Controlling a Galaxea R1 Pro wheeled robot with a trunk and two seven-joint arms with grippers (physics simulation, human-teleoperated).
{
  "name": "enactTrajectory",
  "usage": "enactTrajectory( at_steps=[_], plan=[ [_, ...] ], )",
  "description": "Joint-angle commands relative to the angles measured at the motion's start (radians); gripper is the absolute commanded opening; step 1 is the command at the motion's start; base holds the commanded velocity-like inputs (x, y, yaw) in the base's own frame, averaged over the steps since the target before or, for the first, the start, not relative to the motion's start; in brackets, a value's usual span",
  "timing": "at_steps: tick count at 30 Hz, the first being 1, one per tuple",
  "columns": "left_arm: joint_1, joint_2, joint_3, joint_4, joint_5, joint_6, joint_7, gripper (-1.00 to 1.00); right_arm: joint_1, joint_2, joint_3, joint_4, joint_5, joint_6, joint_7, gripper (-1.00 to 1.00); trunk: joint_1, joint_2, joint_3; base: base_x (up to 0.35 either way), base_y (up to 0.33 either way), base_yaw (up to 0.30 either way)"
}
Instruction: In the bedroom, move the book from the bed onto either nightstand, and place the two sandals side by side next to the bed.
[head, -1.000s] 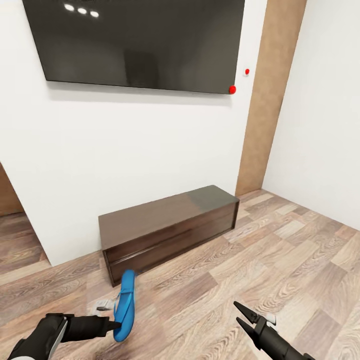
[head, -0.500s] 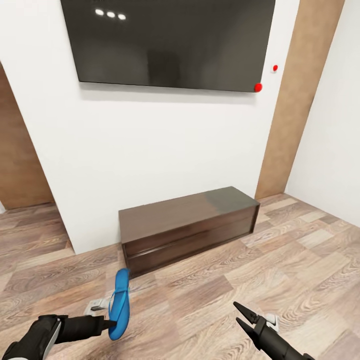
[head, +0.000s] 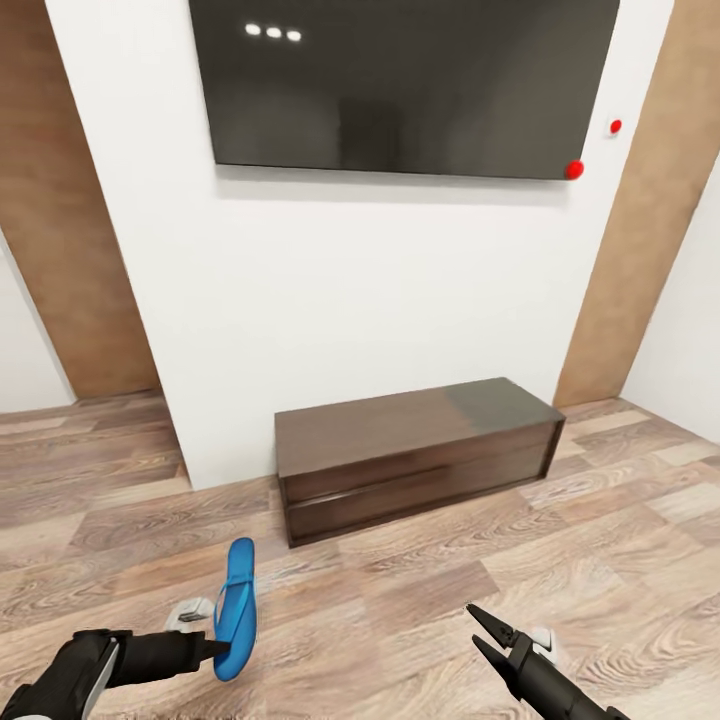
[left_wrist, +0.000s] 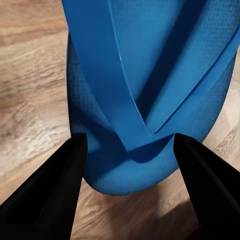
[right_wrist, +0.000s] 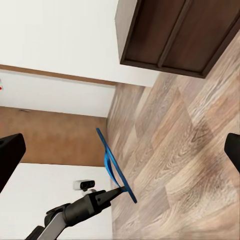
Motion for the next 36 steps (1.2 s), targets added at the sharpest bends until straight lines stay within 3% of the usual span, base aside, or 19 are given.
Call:
enactTrajectory(
  at_steps=[1,10,36],
  plan=[
    [-0.001,-0.001,0.009,-0.001,-0.008,0.008,-0.005,-1.00,0.000,0.000,-0.001,0.000,-0.005,0.007,0.000,1.00,0.000,0.000,-0.001,0.000,0.000,0.250],
    [-0.001,-0.001,0.054,-0.001,-0.008,0.008,-0.002,-1.00,0.000,0.001,-0.001,0.000,-0.005,0.007,0.000,1.00,0.000,0.000,-0.005,0.000,0.000,0.250],
    [-0.001,-0.001,0.058,-0.001,-0.009,0.006,0.001,-1.00,0.000,0.001,0.000,0.000,-0.005,0.007,-0.001,1.00,0.000,0.000,-0.014,0.000,0.000,0.250]
  ],
)
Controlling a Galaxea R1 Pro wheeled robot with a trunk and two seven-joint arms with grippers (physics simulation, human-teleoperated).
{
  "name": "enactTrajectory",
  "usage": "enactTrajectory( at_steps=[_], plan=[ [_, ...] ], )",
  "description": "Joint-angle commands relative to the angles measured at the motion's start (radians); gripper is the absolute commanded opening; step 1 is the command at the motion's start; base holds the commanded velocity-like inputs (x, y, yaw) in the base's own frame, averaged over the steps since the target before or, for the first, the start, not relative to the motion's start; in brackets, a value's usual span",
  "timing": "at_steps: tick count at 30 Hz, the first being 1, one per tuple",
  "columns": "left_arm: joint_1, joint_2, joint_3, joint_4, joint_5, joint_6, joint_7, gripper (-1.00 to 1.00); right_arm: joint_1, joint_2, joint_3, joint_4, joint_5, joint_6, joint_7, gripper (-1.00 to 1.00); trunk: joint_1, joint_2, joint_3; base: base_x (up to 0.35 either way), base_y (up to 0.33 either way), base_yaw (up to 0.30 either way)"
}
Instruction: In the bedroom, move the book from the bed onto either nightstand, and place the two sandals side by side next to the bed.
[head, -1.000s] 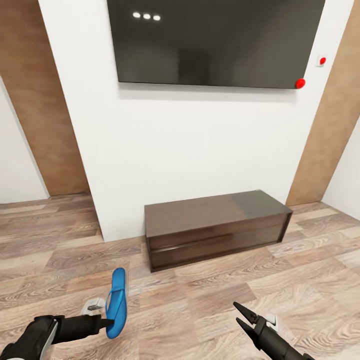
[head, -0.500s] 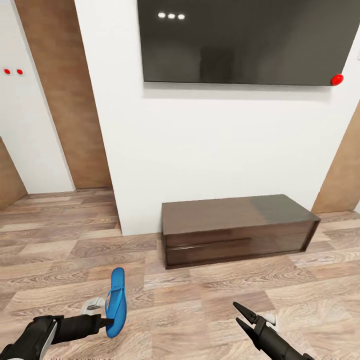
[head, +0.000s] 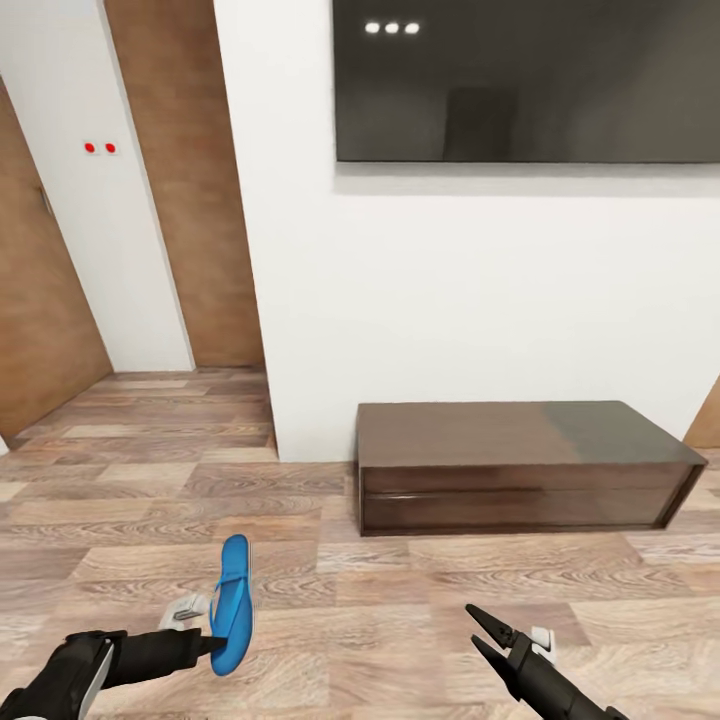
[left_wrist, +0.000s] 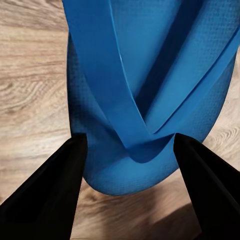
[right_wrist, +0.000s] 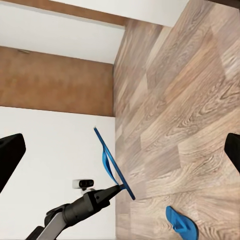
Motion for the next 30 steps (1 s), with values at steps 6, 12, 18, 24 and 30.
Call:
enactTrajectory(
  at_steps=[6,12,18,24,30],
  plan=[
    [-0.001,-0.001,0.008,-0.001,-0.008,0.008,-0.005,-1.00,0.000,0.000,-0.001,0.000,-0.006,0.007,0.000,1.00,0.000,0.000,-0.003,0.000,0.000,0.250],
    [-0.001,-0.001,0.008,-0.001,-0.008,0.008,-0.005,-1.00,0.000,0.000,-0.001,0.000,-0.006,0.007,0.000,1.00,0.000,0.000,-0.005,0.000,0.000,0.251],
    [-0.001,-0.001,0.008,-0.001,-0.008,0.008,-0.005,-1.00,0.000,0.000,-0.001,0.000,-0.006,0.007,0.000,1.00,0.000,0.000,-0.007,0.000,0.000,0.251],
    [-0.001,-0.001,0.008,-0.001,-0.008,0.008,-0.005,-1.00,0.000,0.000,-0.001,-0.001,-0.006,0.007,0.000,1.00,0.000,0.000,-0.008,0.000,0.000,0.257],
    [-0.001,0.000,0.008,0.005,-0.008,0.008,-0.003,-1.00,0.000,0.000,-0.001,-0.001,-0.006,0.007,0.000,1.00,0.000,0.000,-0.008,0.000,0.000,0.259]
  ],
)
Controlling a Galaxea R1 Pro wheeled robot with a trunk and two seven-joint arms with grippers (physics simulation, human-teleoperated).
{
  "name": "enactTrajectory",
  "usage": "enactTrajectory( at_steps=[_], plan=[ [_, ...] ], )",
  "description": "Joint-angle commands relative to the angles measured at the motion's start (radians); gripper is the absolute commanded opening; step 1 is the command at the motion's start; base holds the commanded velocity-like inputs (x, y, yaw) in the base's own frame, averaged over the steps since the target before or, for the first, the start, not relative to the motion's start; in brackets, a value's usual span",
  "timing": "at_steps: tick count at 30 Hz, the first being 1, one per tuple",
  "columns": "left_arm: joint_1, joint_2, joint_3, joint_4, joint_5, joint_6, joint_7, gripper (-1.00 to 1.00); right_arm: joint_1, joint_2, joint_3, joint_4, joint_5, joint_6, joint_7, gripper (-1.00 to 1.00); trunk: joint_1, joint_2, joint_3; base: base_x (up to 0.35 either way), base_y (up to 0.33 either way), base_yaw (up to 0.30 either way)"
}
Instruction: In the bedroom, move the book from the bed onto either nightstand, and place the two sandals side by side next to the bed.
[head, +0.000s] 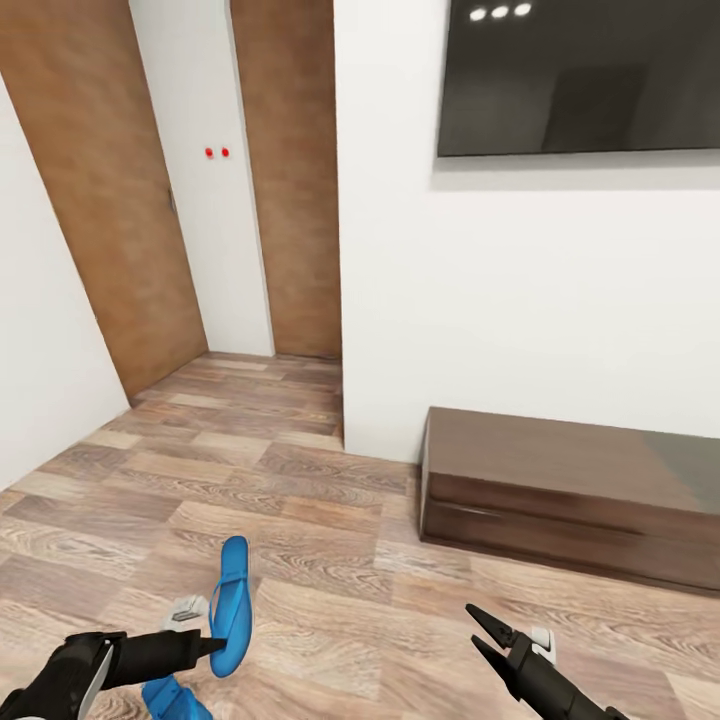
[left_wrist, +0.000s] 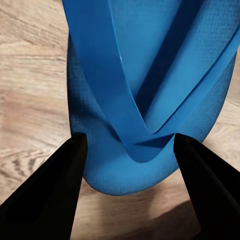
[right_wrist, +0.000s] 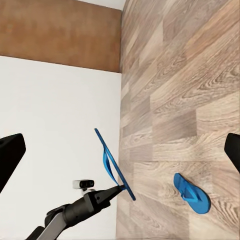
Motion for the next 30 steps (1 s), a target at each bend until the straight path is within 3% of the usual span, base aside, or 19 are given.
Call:
enactTrajectory(
  at_steps=[1,30],
  plan=[
    [-0.001,-0.001,0.007,0.001,-0.007,0.008,-0.006,-1.00,0.000,0.000,-0.001,0.000,-0.006,0.007,0.000,1.00,0.000,0.000,-0.001,0.000,0.000,0.260],
    [-0.001,-0.001,0.009,0.008,-0.007,0.008,-0.005,-1.00,0.000,0.000,-0.001,0.000,-0.006,0.007,0.000,1.00,0.000,0.000,-0.001,0.000,0.000,0.260]
  ],
)
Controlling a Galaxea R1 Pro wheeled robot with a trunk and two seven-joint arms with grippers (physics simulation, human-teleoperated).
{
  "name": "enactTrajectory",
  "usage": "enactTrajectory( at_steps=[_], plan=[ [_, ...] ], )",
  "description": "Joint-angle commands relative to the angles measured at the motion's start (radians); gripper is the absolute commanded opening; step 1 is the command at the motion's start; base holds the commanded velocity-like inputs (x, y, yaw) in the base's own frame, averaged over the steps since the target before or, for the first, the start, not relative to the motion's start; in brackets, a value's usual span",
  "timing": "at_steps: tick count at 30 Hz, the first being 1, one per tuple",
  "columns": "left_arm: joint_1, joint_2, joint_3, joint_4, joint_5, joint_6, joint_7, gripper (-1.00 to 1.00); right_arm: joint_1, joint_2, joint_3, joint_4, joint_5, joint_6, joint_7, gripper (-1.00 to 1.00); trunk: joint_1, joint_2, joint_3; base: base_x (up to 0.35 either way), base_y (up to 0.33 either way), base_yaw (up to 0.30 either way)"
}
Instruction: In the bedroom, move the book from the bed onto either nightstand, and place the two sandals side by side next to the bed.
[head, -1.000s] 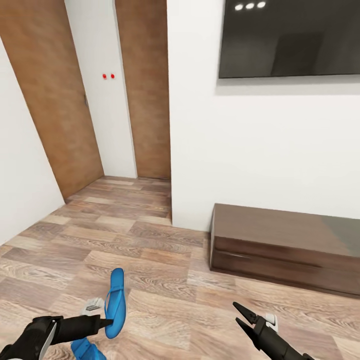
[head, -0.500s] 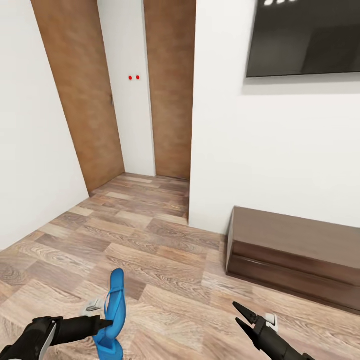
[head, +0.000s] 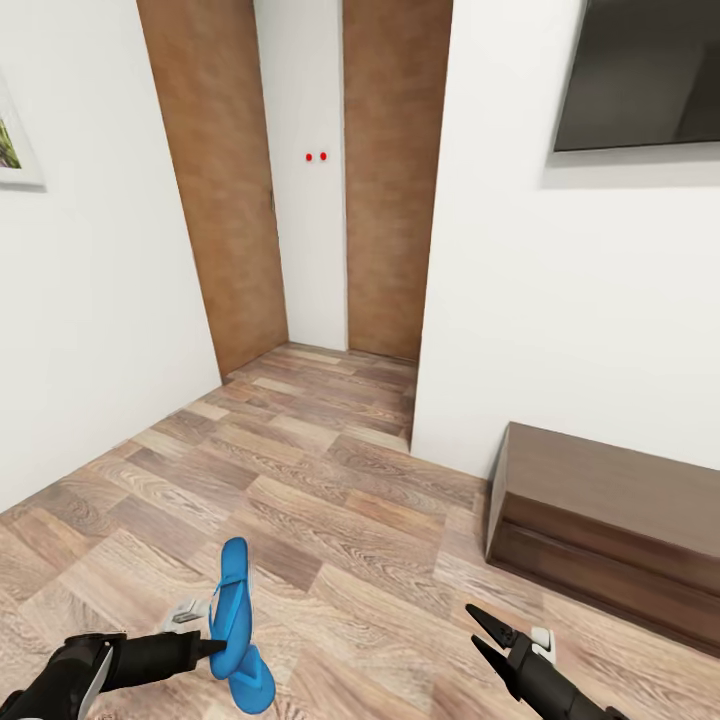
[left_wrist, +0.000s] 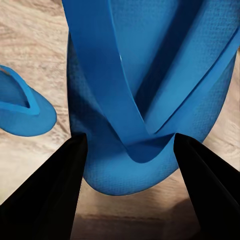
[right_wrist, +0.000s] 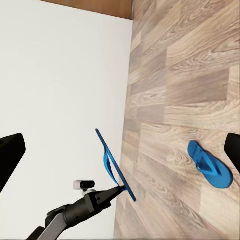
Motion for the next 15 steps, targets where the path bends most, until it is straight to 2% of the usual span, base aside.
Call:
enactTrajectory(
  at_steps=[1,15],
  plan=[
    [-0.001,-0.001,0.008,-0.001,-0.007,0.008,-0.006,-1.00,0.000,0.000,-0.001,0.000,-0.006,0.007,0.000,1.00,0.000,0.000,-0.001,0.000,0.000,0.260],
    [-0.001,-0.001,0.008,-0.001,-0.007,0.008,-0.006,-1.00,0.000,0.000,-0.001,0.000,-0.006,0.007,0.000,1.00,0.000,0.000,-0.001,0.000,0.000,0.260]
  ],
)
